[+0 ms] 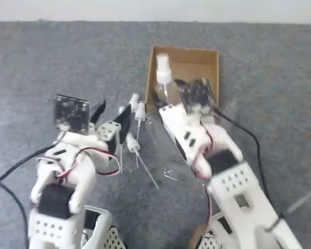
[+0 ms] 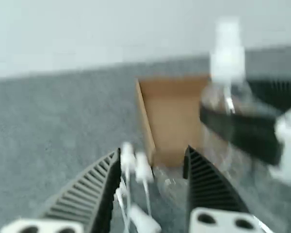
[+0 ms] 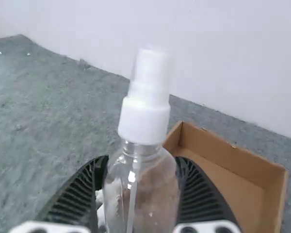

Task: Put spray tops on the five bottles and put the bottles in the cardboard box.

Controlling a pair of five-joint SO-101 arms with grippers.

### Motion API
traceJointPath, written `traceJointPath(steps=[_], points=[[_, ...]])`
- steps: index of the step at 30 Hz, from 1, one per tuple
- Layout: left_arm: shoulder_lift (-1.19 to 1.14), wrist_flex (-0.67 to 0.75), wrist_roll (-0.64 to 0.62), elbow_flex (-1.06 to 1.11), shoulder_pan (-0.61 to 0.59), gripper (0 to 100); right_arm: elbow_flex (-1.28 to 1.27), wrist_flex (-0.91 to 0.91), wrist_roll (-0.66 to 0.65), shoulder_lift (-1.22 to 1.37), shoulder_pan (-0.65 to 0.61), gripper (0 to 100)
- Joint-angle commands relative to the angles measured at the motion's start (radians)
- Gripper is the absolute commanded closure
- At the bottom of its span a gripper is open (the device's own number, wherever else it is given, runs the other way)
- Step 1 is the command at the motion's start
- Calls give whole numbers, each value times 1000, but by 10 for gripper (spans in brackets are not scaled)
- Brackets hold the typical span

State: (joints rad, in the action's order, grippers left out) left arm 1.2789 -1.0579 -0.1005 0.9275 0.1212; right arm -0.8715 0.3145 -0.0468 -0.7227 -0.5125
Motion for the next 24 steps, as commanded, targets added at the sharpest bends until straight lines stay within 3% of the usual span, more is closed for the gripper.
traceJointPath(steps=[1, 4, 9, 15, 24], points=[[20, 25, 0, 124, 68, 735, 241, 13, 11, 165, 12, 993], [21, 101, 38, 206, 140, 716, 442, 147, 14, 297, 8, 993], [15, 233, 55, 263, 147, 716, 671, 400, 126, 407, -24, 993], [15, 262, 60, 300, 146, 716, 697, 552, 132, 357, -116, 993], [15, 299, 61, 318, 84, 717, 697, 702, 132, 225, -117, 993]])
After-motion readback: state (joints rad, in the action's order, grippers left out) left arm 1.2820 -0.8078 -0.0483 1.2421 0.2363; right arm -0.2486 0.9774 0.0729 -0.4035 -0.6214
